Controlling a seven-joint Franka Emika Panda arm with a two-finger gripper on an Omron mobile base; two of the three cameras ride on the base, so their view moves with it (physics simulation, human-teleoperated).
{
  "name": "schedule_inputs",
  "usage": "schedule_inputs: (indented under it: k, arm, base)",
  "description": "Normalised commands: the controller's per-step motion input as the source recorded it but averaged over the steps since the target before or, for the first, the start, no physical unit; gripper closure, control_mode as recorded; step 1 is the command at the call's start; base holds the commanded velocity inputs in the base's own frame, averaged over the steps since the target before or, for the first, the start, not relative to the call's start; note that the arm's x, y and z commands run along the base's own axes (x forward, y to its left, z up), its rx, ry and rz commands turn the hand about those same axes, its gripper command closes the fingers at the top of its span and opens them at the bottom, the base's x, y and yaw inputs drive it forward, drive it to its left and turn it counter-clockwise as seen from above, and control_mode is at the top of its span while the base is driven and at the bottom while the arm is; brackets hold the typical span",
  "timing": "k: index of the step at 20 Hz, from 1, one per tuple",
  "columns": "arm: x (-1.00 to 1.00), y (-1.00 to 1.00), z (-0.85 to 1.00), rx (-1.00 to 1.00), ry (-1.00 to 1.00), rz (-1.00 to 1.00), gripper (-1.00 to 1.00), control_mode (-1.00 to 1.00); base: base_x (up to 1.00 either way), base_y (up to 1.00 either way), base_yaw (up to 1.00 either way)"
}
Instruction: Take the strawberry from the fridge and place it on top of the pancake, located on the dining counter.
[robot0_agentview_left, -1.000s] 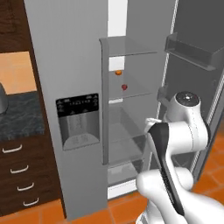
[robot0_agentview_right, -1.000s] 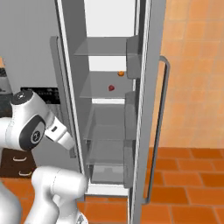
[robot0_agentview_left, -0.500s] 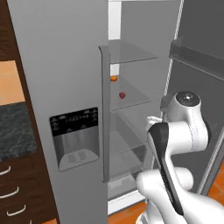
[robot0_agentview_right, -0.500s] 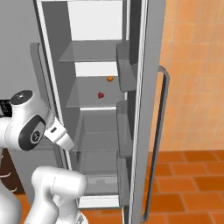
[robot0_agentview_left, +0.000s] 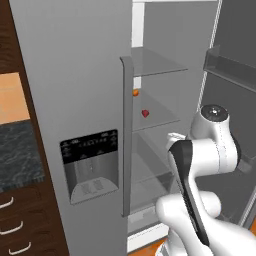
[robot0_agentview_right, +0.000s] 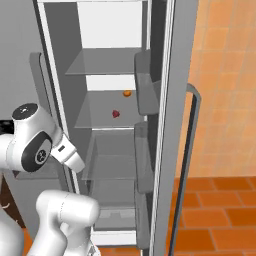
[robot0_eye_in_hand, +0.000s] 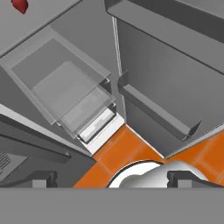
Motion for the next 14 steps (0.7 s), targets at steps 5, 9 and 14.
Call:
schedule_inputs:
  k: [5, 9, 14]
  arm:
    - [0.00, 0.00, 0.00, 0.00, 0.00, 0.00, -1.00, 1.00]
    - [0.00, 0.00, 0.00, 0.00, 0.00, 0.00, -1.00, 1.00]
    - [0.00, 0.00, 0.00, 0.00, 0.00, 0.00, -1.00, 1.00]
  base:
    - [0.32, -0.15, 0.16]
    - [0.27, -0.27, 0.24]
    - [0.31, -0.34, 0.24]
